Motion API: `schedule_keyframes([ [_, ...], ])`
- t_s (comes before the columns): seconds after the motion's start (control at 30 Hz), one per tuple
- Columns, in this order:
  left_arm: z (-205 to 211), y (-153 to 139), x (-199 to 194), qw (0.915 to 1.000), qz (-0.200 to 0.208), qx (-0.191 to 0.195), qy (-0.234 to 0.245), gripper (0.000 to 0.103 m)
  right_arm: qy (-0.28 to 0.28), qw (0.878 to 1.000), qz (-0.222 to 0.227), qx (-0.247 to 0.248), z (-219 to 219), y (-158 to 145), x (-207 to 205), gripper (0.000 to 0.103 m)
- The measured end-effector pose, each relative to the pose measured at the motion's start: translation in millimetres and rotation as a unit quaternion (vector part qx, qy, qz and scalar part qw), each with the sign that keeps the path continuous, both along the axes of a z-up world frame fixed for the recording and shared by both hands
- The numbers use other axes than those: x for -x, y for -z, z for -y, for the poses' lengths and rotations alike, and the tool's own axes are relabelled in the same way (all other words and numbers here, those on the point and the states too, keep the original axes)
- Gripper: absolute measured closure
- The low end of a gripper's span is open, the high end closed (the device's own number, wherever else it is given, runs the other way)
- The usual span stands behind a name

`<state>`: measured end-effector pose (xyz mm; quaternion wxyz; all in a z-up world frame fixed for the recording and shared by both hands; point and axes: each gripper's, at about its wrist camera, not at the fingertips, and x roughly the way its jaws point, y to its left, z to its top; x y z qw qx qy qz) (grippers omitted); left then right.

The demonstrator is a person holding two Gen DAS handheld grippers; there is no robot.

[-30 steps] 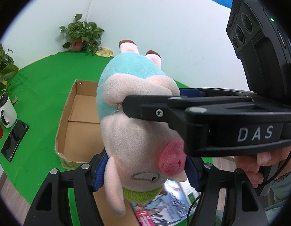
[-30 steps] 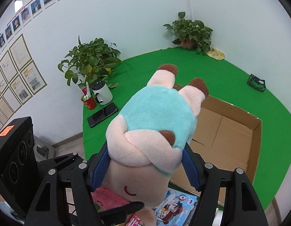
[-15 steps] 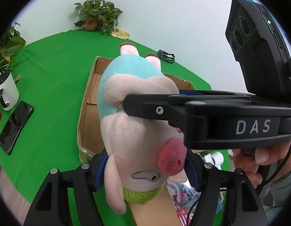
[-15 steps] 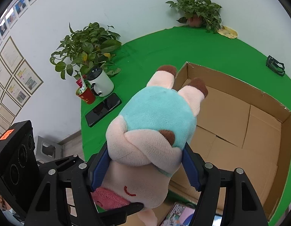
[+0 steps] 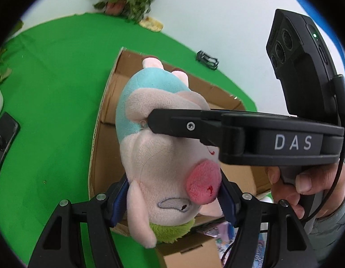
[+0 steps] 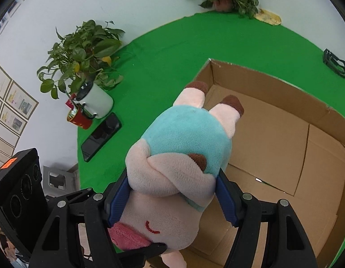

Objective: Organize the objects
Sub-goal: 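Carry the plush pig over the open cardboard box with the left gripper, then lower the plush pig into the box and open the left gripper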

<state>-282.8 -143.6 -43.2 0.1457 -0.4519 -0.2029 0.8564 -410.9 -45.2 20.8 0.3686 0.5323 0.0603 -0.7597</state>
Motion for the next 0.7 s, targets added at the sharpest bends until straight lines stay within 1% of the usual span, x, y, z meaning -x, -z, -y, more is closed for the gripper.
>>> schedule_keyframes([
  [0.1, 2.1, 11.6, 6.9, 0.9998, 0.015, 0.012, -0.006, 0.033, -0.001, 1.0, 0.014, 0.001, 5.8, 21.3, 10.0, 0.035],
  [0.13, 3.1, 13.8, 8.2, 0.9996, 0.019, 0.019, -0.011, 0.031, -0.001, 1.0, 0.017, 0.002, 7.3, 26.4, 11.4, 0.035],
  [0.17, 3.8, 14.8, 9.0, 0.9991, 0.022, 0.032, -0.018, 0.03, -0.003, 1.0, 0.021, 0.006, 9.4, 31.8, 13.5, 0.035],
  [0.27, 3.5, 12.9, 7.3, 0.9971, 0.024, 0.067, -0.027, 0.029, -0.007, 1.0, 0.026, 0.008, 15.8, 44.8, 16.0, 0.035],
  [0.33, -1.2, 3.3, -2.9, 0.9956, 0.007, 0.09, -0.026, 0.03, -0.007, 1.0, 0.025, -0.005, 23.8, 55.8, 17.8, 0.035],
  [0.4, -1.6, -4.2, -10.0, 0.9944, -0.011, 0.102, -0.026, 0.03, -0.011, 0.999, 0.035, -0.009, 31.2, 66.8, 16.9, 0.034],
  [0.43, -1.5, -6.7, -13.1, 0.994, -0.018, 0.105, -0.027, 0.03, -0.011, 0.999, 0.036, -0.004, 31.3, 68.0, 16.6, 0.031],
  [0.47, 0.7, -8.1, -14.8, 0.9934, -0.023, 0.108, -0.029, 0.03, -0.006, 0.999, 0.04, 0.007, 32.9, 68.4, 18.5, 0.025],
  [0.5, 0.3, -8.0, -17.2, 0.9929, -0.026, 0.113, -0.028, 0.03, -0.001, 0.998, 0.053, 0.02, 32.2, 69.6, 21.1, 0.023],
  [0.53, -2.0, -7.5, -10.7, 0.9926, -0.025, 0.116, -0.025, 0.033, 0.005, 0.997, 0.063, 0.031, 29.3, 70.3, 22.7, 0.019],
  [0.57, -3.3, -5.3, -9.5, 0.9927, -0.024, 0.117, -0.018, 0.041, 0.013, 0.996, 0.076, 0.05, 25.3, 69.5, 25.0, 0.018],
  [0.63, -10.0, 0.0, -4.3, 0.9919, -0.012, 0.126, -0.017, 0.044, 0.015, 0.993, 0.089, 0.072, 16.0, 65.9, 27.0, 0.018],
  [0.7, -6.2, 6.4, 0.3, 0.9906, -0.005, 0.134, -0.024, 0.048, 0.024, 0.991, 0.089, 0.101, -1.6, 57.2, 28.5, 0.018],
])
